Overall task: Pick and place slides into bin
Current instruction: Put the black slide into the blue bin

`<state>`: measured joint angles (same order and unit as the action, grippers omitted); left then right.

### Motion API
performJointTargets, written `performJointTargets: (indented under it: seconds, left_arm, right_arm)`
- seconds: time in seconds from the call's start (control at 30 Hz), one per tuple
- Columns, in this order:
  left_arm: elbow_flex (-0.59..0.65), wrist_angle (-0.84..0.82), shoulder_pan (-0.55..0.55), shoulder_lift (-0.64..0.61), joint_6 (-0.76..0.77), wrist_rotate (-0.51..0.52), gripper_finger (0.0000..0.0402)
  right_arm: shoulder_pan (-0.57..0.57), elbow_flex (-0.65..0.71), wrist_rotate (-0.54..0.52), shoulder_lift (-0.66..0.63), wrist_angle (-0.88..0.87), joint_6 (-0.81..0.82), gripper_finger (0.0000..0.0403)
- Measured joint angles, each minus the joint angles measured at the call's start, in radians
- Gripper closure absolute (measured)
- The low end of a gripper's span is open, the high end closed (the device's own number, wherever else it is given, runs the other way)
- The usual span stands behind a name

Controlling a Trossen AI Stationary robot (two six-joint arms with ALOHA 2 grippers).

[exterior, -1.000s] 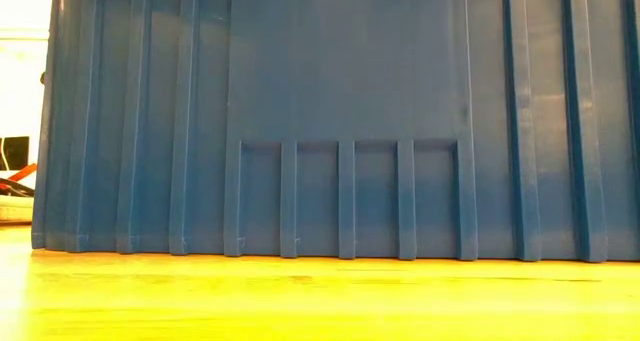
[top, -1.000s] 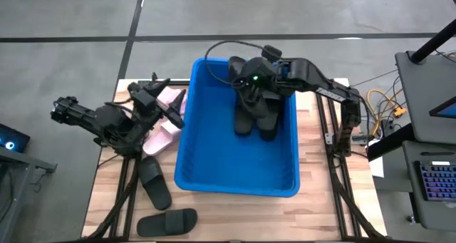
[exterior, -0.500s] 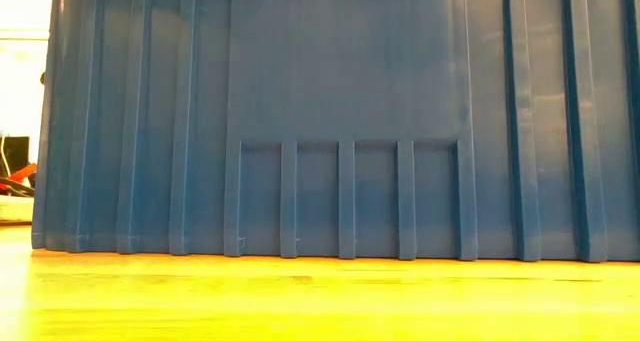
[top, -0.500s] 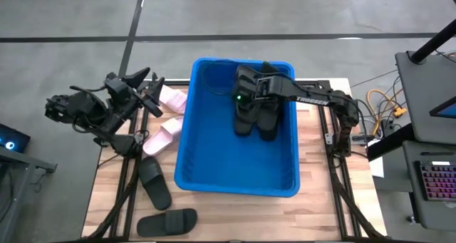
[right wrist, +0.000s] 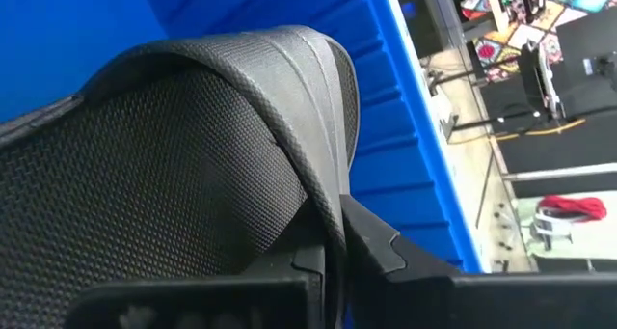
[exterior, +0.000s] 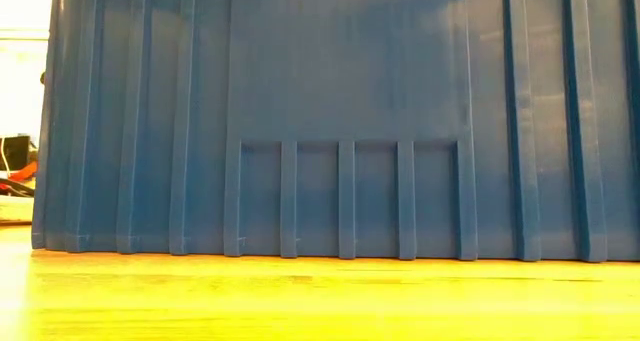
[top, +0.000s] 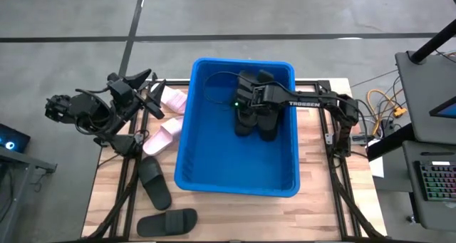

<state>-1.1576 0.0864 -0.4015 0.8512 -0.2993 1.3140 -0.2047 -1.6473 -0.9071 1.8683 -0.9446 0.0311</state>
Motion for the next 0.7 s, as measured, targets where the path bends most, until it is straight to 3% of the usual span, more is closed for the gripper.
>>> performJointTargets:
  seconds: [0.23,0.7]
  left_arm:
    - [0.0,0.001,0.0,0.01,0.0,-0.001,0.013]
    - [-0.001,0.003,0.0,0.036,0.004,0.0,0.013]
  right_arm:
    - [-0.023,0.059,-0.002,0.0,0.14,-0.08,0.0394]
    - [-0.026,0.066,0.013,0.047,0.139,-0.051,0.0394]
